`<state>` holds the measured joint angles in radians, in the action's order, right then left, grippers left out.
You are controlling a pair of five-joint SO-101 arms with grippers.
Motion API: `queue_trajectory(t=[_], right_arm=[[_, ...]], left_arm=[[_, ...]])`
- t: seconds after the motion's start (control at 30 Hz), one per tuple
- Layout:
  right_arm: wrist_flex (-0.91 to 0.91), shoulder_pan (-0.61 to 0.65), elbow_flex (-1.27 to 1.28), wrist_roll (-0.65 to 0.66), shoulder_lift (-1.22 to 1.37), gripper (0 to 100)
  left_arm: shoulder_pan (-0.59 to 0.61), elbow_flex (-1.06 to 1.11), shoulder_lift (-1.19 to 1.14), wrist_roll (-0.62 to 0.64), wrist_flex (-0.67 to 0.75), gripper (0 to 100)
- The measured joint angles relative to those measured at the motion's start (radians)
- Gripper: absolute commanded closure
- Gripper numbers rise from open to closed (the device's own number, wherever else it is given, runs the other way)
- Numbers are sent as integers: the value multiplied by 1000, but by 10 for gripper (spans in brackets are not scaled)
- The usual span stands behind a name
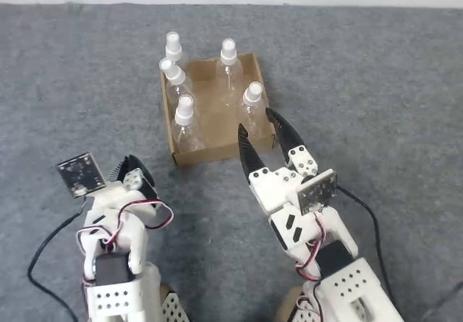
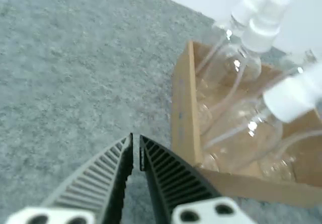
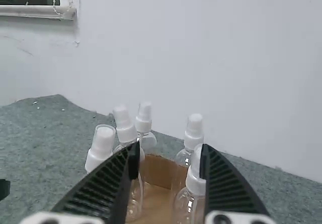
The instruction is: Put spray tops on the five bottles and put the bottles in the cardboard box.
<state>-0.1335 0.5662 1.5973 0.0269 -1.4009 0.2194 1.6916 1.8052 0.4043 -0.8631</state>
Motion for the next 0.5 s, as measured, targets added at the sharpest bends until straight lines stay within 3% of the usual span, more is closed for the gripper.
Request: queue_trajectory(t=[0.17, 0.5], right_arm=[[83, 0, 0, 0, -97, 864], [201, 0, 0, 21, -242, 965]], left_arm=[[-15, 0, 0, 0, -8, 988], [-15, 0, 0, 0, -8, 988]])
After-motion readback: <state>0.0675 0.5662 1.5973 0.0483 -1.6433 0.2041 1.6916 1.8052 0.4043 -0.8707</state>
